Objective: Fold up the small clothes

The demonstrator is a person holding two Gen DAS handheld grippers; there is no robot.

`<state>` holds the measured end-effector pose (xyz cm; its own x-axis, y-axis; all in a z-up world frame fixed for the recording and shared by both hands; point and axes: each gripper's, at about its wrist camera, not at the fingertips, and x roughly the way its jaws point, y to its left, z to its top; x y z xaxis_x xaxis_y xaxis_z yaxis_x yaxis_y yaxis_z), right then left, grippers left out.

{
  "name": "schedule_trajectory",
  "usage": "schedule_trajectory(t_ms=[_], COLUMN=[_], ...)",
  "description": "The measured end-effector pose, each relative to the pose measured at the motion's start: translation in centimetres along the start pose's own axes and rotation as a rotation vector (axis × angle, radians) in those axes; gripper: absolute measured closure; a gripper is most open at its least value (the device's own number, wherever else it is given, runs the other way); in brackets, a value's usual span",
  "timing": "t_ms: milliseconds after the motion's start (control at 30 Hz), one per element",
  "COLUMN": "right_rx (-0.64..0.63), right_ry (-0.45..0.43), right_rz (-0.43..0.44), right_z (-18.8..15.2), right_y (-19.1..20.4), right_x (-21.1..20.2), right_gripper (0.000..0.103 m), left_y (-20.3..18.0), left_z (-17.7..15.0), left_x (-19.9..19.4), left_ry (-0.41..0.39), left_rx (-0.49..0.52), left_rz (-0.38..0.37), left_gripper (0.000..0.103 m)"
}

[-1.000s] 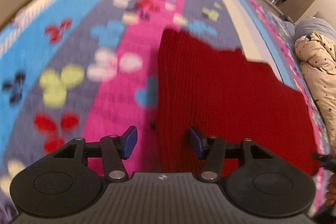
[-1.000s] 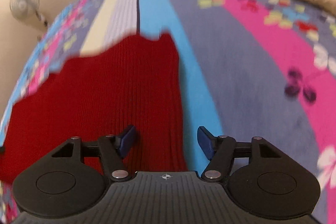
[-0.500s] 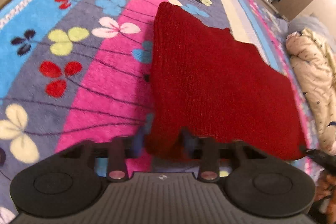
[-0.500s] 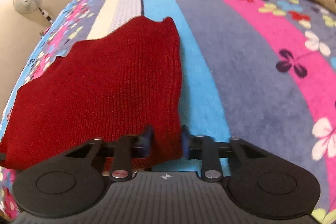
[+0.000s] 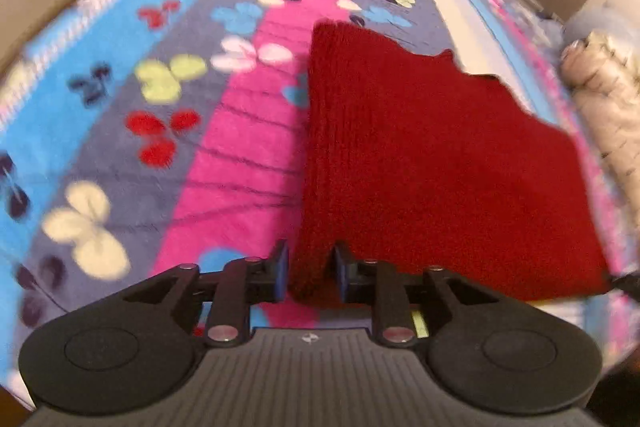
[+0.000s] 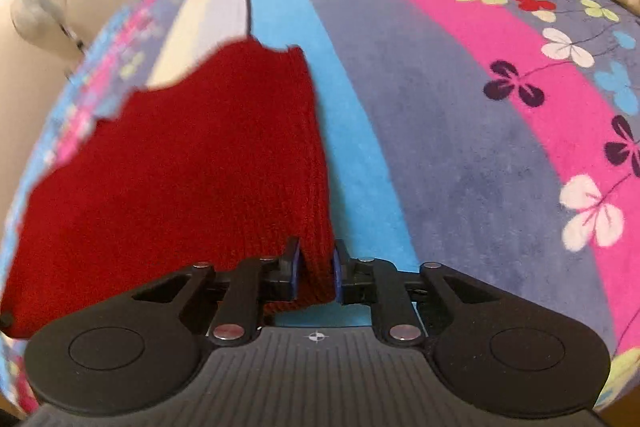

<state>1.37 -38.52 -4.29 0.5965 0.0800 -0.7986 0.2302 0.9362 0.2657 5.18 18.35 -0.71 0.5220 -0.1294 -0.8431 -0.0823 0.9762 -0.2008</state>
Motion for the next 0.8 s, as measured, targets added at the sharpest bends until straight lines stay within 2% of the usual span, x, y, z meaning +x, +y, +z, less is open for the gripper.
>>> schedule_trajectory(t_ms=[67,133,200,267,333,400,433,500,800], right_rx=[-0.059,-0.110,-0.148,-0.177,-0.196,-0.217,-0.212,-0.196,-0.282], right_ry=[-0.064,-0.136,-0.190,-0.186,-0.115,-0.026,-0.010,-0.015,-0.036], right_rz=[-0.069,-0.106,-0.080,-0.036,-0.057,-0.117,-0.125,-0.125,-0.162], right_z=[-0.2,-0.4,-0.5,-0.4,-0.6,-1.0,-1.2,-0.8,-1.9], right_y=[0.9,1.5,2.0,2.5,2.5,2.5,2.4,2.6,3.9], right_x=[-1.0,-2.0,-2.7,-2.3,-0.7,1.3,1.9,1.9,1.7], right_gripper=[0.062,0.058,0.058,0.057,0.057,0.056,0.052,0.050,0.049], left_y=[-1.0,-2.6,-4.0,-4.9,-5.7,-6.4,-6.6,-6.7,-6.6], left_z=[-0.1,-0.4,-0.7,-1.1,-1.7,-2.2,-2.7,-3.0,-3.3], left_x=[-1.3,-2.3,-2.5,-2.1,-1.1,0.7,1.4,2.0,2.0], left_ry=[-0.093,-0.187,-0.235,-0.228,-0.181,-0.116,-0.096,-0.082,-0.089], left_rx=[0.062,0.169,0.247,0.287,0.314,0.369,0.396,0.406,0.408], left_rz=[0.050,0.113,0.153,0.145,0.147,0.215,0.243,0.249,0.253], left_gripper=[0.067,0.066,0.066,0.066,0.065,0.062,0.060,0.060,0.060])
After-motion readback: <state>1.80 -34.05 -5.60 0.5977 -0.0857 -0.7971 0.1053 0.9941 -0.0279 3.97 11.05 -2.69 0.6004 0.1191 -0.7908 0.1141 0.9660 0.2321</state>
